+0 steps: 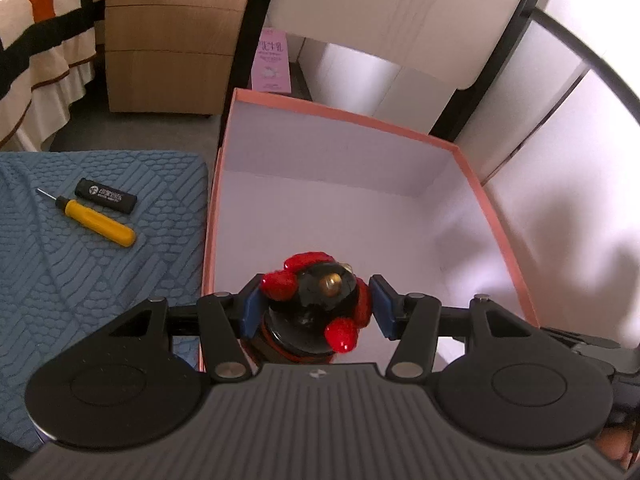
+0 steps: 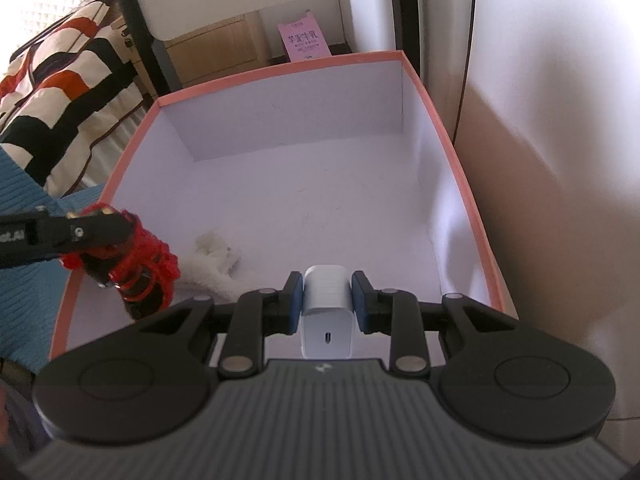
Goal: Organize rigid objects
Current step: 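Lower the figurine into the box and open the left gripper while the right gripper lowers the charger, then withdraw both open grippers from the pink box back toward the blanket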
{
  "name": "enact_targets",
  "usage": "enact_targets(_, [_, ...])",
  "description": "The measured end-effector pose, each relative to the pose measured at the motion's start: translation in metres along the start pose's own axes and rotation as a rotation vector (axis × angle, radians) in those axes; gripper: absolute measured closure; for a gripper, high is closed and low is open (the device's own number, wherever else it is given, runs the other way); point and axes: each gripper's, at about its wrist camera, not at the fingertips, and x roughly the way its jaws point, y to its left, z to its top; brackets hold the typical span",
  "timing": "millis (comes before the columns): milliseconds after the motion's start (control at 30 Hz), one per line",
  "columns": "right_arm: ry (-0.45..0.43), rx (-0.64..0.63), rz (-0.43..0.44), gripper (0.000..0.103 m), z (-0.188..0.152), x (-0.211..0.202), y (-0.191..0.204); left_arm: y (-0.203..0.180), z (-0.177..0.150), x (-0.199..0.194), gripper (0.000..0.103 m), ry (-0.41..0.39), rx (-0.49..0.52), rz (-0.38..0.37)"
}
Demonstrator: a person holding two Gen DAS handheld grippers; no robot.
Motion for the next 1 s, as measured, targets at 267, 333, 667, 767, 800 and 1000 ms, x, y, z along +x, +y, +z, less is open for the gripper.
enact_targets(267, [0.031,0.015,0.012,0.073,0.005,0.016,-0.004,0.000,0.008,0.006,0.043,-0.019,0.001,0.006])
enact_targets(333, [0.018,0.013,0.021,0.073,0.005,0.014,-0.004,0.000,0.009,0.007,0.043,-0.022,-0.003,0.003])
enact_targets(667, [-0.001,0.015,0.044,0.072,0.008,0.003,0.000,-0.001,0.007,-0.012,0.042,-0.054,0.003,-0.001])
enact_targets(767, [-0.019,0.013,0.049,0.072,0.008,-0.006,0.004,0.000,0.007,-0.025,0.042,-0.074,0.004,-0.003])
enact_targets(800, [-0.026,0.011,0.050,0.072,0.007,-0.010,0.005,0.000,0.007,-0.029,0.042,-0.081,0.004,-0.005])
enact_targets(1000, [-0.067,-0.001,0.056,0.072,0.005,-0.035,0.016,0.004,0.003,-0.061,0.042,-0.125,0.000,-0.011])
